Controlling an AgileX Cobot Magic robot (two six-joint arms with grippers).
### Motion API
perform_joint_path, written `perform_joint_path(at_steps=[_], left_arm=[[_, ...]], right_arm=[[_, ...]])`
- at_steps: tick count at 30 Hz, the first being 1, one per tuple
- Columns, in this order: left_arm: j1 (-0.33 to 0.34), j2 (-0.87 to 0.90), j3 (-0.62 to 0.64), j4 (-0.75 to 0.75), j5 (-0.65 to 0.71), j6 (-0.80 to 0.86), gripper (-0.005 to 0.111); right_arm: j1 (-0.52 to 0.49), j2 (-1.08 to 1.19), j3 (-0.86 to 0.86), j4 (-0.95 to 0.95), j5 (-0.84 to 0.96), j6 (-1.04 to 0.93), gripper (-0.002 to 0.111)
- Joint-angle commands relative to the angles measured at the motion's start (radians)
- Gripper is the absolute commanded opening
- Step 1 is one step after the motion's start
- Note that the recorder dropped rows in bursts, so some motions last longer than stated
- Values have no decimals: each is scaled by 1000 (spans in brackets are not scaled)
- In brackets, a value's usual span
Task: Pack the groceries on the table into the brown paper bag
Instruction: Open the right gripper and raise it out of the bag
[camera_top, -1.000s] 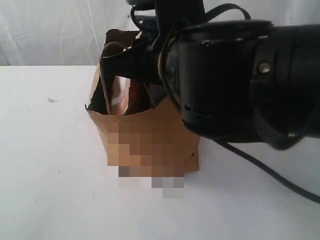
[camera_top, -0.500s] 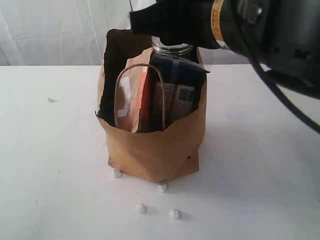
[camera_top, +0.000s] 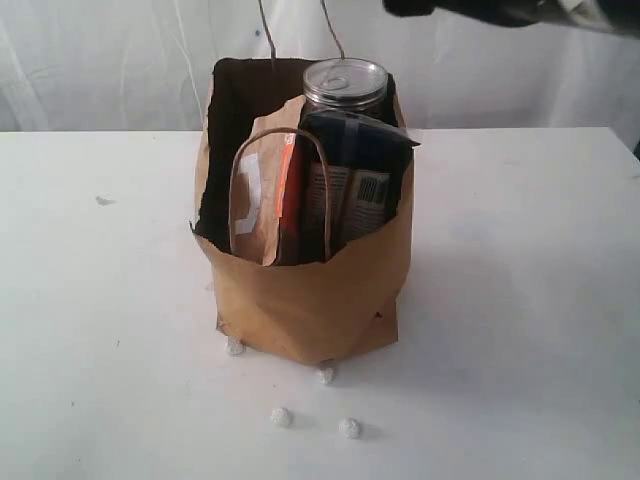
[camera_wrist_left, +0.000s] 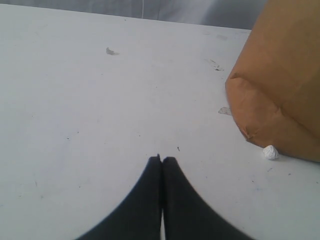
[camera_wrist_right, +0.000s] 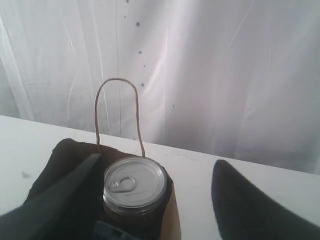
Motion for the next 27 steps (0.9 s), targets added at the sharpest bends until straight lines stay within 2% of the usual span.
perform_joint_path(at_steps=[1,10,16,20,27], left_arm=[[1,-4,4,-6,-1,-4,0],[1,-4,4,-6,-1,-4,0],[1,-4,4,-6,-1,-4,0],[1,-4,4,-6,-1,-4,0],[1,-4,4,-6,-1,-4,0]], right_arm=[[-2,-96,-5,46,1,-135,56],[-2,-252,-5,408,-17,-620,41],[-2,-324,-5,705,-31,-905,38],[-2,-361,3,867,0,-1034,38],[-2,-380,66,957,145,-1111,38]])
